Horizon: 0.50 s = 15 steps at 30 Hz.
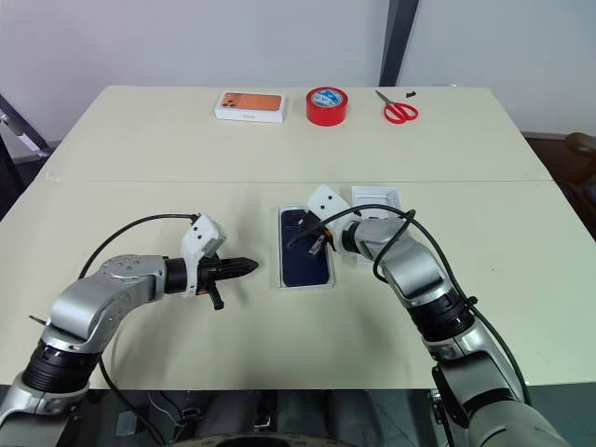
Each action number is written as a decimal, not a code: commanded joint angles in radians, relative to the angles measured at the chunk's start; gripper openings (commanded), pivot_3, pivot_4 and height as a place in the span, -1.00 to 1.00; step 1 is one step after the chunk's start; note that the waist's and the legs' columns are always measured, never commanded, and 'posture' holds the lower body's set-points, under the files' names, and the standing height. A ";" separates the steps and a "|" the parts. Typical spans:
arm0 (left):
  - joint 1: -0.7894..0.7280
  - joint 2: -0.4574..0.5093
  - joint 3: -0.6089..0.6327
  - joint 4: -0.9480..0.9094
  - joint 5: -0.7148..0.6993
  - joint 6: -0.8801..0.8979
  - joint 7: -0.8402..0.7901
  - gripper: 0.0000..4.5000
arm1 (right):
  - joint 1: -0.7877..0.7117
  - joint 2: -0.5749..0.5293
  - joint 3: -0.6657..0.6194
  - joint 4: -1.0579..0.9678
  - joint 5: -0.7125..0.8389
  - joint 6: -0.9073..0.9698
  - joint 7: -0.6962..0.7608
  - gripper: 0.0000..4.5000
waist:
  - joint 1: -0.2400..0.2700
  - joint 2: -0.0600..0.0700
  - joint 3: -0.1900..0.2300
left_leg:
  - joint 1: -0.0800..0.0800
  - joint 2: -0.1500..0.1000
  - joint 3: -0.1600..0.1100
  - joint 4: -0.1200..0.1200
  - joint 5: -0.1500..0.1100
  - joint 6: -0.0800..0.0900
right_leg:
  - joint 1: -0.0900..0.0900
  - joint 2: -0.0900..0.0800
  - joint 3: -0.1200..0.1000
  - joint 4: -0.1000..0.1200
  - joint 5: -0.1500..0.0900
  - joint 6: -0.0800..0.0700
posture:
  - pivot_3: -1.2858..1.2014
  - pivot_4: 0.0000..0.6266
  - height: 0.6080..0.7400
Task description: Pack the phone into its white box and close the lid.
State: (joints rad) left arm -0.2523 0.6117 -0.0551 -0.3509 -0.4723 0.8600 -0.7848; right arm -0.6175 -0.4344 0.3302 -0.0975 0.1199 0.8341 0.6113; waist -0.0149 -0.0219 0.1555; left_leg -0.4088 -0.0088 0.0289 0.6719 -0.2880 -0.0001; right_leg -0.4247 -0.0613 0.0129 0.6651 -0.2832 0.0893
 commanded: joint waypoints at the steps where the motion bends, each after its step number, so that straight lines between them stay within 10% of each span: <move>1: 0.019 0.015 0.067 -0.040 -0.039 -0.022 -0.008 -0.98 | -0.020 0.015 0.004 0.027 -0.026 -0.018 -0.014 -1.00 | -0.001 0.000 0.000 | 0.000 0.000 0.000 0.000 0.000 0.000 | 0.000 0.000 0.000 0.000 0.000 0.000 | 0.03 -0.52 0.77; 15: 0.073 0.042 0.090 -0.069 -0.065 -0.044 -0.014 -0.98 | -0.035 0.059 -0.020 0.061 -0.059 -0.041 -0.049 -1.00 | -0.004 0.000 -0.001 | 0.001 0.000 0.000 0.000 0.000 0.000 | 0.000 0.000 0.000 0.001 0.000 0.000 | 0.03 -0.52 0.77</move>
State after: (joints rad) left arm -0.1716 0.6496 0.0241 -0.3911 -0.5245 0.8363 -0.8010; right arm -0.6487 -0.3716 0.3333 -0.0240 0.0713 0.7972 0.5728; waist -0.0193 -0.0214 0.1549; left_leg -0.4082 -0.0085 0.0289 0.6719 -0.2880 -0.0002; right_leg -0.4247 -0.0615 0.0131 0.6657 -0.2832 0.0893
